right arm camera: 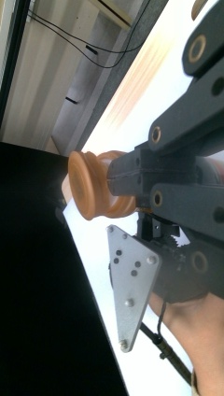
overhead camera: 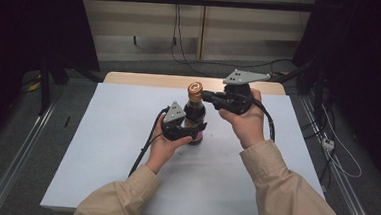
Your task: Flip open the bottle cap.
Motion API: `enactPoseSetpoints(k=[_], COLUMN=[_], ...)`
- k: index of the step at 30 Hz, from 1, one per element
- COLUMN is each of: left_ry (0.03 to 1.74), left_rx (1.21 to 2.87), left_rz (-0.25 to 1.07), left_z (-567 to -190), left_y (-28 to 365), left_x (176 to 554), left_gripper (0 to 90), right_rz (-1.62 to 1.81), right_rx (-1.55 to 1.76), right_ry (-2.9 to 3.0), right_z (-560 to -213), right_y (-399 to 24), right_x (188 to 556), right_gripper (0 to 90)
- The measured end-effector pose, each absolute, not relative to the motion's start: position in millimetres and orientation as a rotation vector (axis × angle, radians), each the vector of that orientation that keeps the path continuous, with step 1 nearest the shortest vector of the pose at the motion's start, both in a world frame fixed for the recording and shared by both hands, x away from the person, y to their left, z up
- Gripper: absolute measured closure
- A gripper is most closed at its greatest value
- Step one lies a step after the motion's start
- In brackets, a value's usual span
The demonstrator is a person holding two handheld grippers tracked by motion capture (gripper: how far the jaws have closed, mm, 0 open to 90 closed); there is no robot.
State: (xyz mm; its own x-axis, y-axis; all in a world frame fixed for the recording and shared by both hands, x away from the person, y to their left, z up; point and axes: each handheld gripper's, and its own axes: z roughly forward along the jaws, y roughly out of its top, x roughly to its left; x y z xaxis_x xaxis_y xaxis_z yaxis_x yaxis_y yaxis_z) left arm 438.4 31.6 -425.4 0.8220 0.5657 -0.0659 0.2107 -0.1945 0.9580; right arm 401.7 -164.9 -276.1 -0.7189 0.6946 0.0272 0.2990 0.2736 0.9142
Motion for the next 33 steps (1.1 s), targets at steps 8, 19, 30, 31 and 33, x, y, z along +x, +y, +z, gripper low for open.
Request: enactPoseSetpoints(k=[8, 19, 30, 31, 33], left_ry=[0.602, 0.600, 0.602, 0.602, 0.596], left_rx=[1.769, 1.770, 1.767, 1.769, 1.773], left_rz=[0.357, 0.360, 0.362, 0.362, 0.356], left_z=[-425.4, -425.6, -425.8, -425.7, -425.6], left_y=[31.5, 31.8, 31.6, 31.8, 32.1], left_x=[438.4, 438.3, 438.2, 438.3, 438.4], left_gripper=[30.8, 30.8, 30.8, 30.8, 30.8], right_rz=[1.447, 1.452, 1.464, 1.464, 1.465], right_rx=[0.905, 0.907, 0.904, 0.905, 0.905], right_ry=[2.161, 2.152, 2.144, 2.145, 2.142], right_z=[-275.8, -272.7, -269.7, -269.5, -269.0], right_y=[-164.6, -163.0, -160.5, -160.0, -159.6], right_x=[402.2, 402.5, 403.8, 404.0, 404.1], right_gripper=[90.0, 90.0, 90.0, 90.0, 90.0])
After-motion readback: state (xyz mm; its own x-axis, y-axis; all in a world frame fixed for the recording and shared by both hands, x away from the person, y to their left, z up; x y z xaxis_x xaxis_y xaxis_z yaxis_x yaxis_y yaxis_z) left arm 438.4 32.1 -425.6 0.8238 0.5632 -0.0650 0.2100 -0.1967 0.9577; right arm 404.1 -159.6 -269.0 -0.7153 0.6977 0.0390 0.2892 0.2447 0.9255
